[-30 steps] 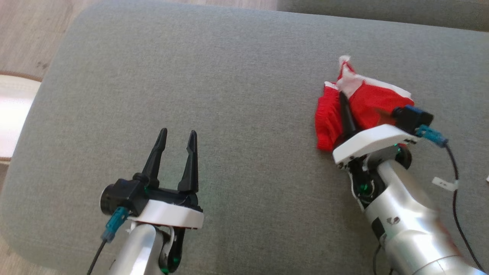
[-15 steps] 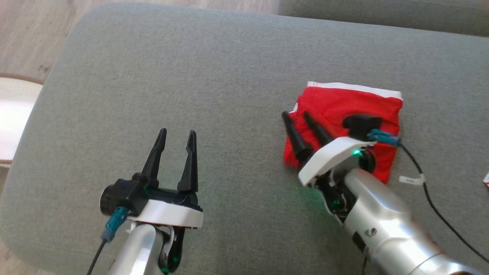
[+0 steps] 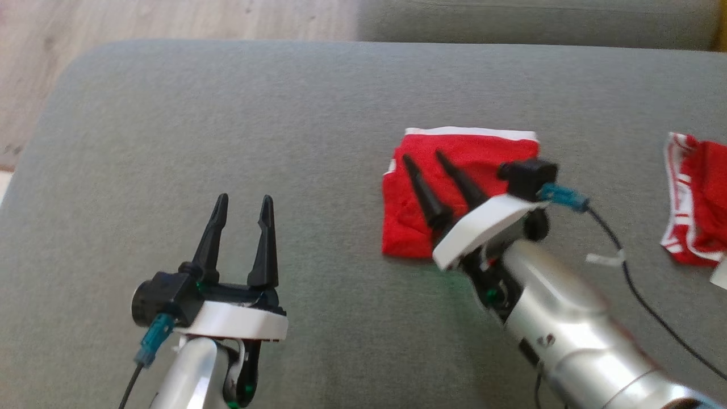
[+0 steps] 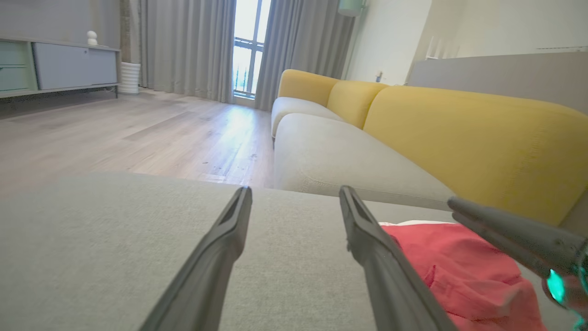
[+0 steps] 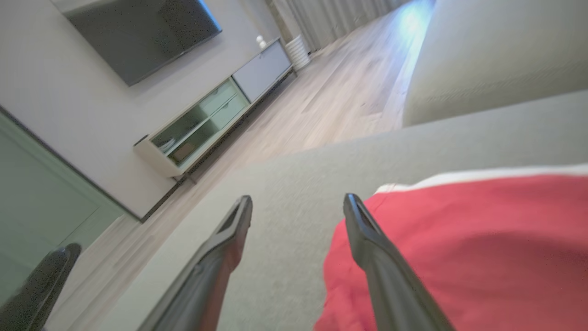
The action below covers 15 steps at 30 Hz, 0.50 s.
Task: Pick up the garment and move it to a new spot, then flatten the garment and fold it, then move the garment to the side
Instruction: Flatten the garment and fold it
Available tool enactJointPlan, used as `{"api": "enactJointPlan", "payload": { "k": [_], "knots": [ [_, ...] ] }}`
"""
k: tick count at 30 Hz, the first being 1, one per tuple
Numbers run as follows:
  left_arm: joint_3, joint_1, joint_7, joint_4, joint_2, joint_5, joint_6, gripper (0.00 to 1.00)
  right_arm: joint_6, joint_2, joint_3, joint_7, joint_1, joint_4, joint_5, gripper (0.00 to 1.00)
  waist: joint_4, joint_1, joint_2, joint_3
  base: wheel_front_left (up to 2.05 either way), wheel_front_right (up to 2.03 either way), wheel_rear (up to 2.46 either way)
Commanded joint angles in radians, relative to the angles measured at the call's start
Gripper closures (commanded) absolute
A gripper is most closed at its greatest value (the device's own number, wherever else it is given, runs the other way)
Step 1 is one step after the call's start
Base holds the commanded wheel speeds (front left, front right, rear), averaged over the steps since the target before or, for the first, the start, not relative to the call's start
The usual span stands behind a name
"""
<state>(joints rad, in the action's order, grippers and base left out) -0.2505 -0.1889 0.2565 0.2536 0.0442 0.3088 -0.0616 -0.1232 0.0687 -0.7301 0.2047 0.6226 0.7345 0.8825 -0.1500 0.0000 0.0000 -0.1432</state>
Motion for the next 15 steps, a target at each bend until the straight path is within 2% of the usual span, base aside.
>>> {"api": "enactJointPlan", "payload": {
  "k": [1, 5, 8, 11, 15],
  "knots": [
    [0.04, -0.019, 0.005, -0.037, 0.006, -0.009, -0.001, 0.0, -0.008, -0.018, 0.02, 0.02, 0.039, -0.023, -0.025, 0.0, 0.029, 0.0, 0.0, 0.015, 0.0, 0.0, 0.0],
    [0.055, -0.016, 0.005, -0.063, 0.006, -0.015, -0.006, 0.0, -0.008, -0.017, 0.152, 0.048, 0.041, -0.013, -0.166, 0.0, 0.078, 0.0, 0.0, 0.023, 0.0, 0.0, 0.0],
    [0.062, -0.016, 0.005, -0.086, 0.006, -0.016, -0.009, 0.0, -0.008, -0.006, 0.291, 0.055, 0.007, -0.037, -0.292, 0.0, 0.112, 0.0, 0.0, 0.026, 0.0, 0.0, 0.0],
    [0.066, -0.017, 0.005, -0.104, 0.006, -0.008, -0.011, 0.0, -0.008, -0.006, 0.449, 0.056, -0.069, -0.117, -0.431, 0.0, 0.139, 0.0, 0.0, 0.027, 0.0, 0.0, 0.0],
    [0.057, -0.014, 0.005, -0.096, 0.006, -0.026, -0.015, 0.0, -0.008, -0.014, 0.572, 0.057, -0.206, -0.253, -0.594, 0.0, 0.169, 0.0, 0.0, 0.029, 0.0, 0.0, 0.0]
  ]
}}
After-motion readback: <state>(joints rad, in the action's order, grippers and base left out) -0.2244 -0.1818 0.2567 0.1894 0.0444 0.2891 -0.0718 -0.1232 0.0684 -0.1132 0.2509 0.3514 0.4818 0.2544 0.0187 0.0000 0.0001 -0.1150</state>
